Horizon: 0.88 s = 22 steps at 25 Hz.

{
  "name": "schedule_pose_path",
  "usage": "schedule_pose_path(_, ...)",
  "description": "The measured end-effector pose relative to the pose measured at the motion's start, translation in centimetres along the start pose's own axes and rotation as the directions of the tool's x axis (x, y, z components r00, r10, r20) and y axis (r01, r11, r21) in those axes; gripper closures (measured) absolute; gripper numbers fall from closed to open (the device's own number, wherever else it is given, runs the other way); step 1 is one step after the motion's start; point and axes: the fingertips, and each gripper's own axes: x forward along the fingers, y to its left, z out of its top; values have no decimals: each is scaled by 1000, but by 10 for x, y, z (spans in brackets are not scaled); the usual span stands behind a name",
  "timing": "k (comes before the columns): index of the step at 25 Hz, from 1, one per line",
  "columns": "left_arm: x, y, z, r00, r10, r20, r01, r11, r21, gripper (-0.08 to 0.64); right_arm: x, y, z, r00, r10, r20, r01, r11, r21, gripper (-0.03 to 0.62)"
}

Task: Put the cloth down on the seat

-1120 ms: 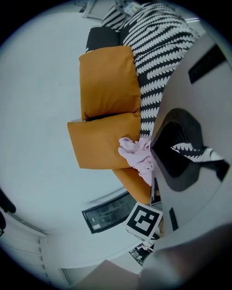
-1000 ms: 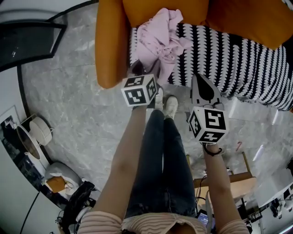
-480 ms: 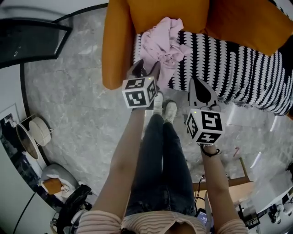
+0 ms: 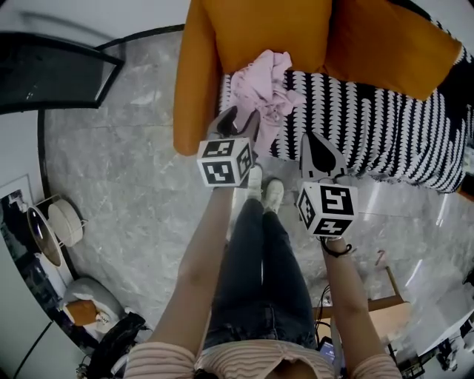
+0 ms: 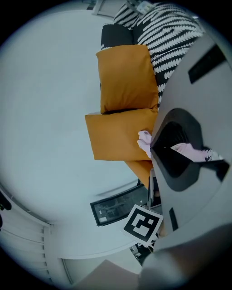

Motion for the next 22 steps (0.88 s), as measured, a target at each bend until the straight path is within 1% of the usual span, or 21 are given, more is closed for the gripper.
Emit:
schedule_pose_path(4, -9, -6, 17, 999, -22, 35, 22, 1000, 8, 387, -5, 1, 9, 1000, -3, 15, 3, 1000, 4, 584)
schedule_pose_path(8, -19, -12, 29, 998, -35, 57, 34, 999, 21, 468, -12, 1, 17, 1000, -4, 27, 4, 1000, 7, 584)
schedule_pose_path(12, -32, -21, 45, 995, -59, 84, 56, 998, 38, 525, -18, 2, 30, 999, 1, 45, -2, 1000, 12, 584)
schedule_pose_path(15, -44, -28, 56, 992, -72, 105, 68, 997, 46, 545, -24, 3, 39, 998, 13, 61, -14, 1000, 24, 584)
schedule_pose_path(18, -58, -36, 68, 987, -88, 134, 82, 995, 53, 548, -31, 3, 49, 996, 29, 87, -32, 999, 34, 584)
schedule_pose_path(22, -79, -46, 85, 977, -105, 184, 98, 994, 50, 548, -44, 6, 64, 990, 59, 130, -63, 998, 23, 584)
